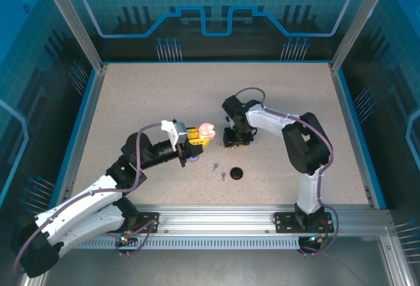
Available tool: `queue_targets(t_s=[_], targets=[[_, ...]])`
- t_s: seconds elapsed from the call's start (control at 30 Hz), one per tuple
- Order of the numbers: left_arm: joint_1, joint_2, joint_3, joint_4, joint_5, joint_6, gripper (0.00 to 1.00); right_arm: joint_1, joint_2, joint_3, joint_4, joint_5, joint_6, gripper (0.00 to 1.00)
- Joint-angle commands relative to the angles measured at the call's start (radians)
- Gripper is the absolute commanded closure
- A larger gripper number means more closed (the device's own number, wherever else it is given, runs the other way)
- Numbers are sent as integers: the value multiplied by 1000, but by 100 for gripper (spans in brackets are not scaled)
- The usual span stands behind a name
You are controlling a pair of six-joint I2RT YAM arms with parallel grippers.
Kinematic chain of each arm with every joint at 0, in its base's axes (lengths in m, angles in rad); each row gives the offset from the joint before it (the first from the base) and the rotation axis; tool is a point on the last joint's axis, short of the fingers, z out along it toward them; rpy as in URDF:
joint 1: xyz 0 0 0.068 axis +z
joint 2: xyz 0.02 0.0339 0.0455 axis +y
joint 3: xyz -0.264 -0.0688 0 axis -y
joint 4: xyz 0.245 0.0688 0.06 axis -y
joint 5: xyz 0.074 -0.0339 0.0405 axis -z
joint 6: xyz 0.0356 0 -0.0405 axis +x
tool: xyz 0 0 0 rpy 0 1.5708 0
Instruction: Insert the wireless bluetooth earbuds into the charging case
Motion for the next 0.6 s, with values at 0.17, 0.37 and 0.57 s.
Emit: queue_targets(t_s=[0.17, 0.37, 0.57], targets=[[-5, -9, -12, 5, -13, 22, 95, 18, 47, 39, -21, 0, 15, 61], [-6, -10, -9, 0, -14, 22, 95, 31, 59, 51, -55, 9, 0, 62], [-6, -7, -9, -1, -16, 22, 95, 44, 55, 40, -94, 50, -13, 64]])
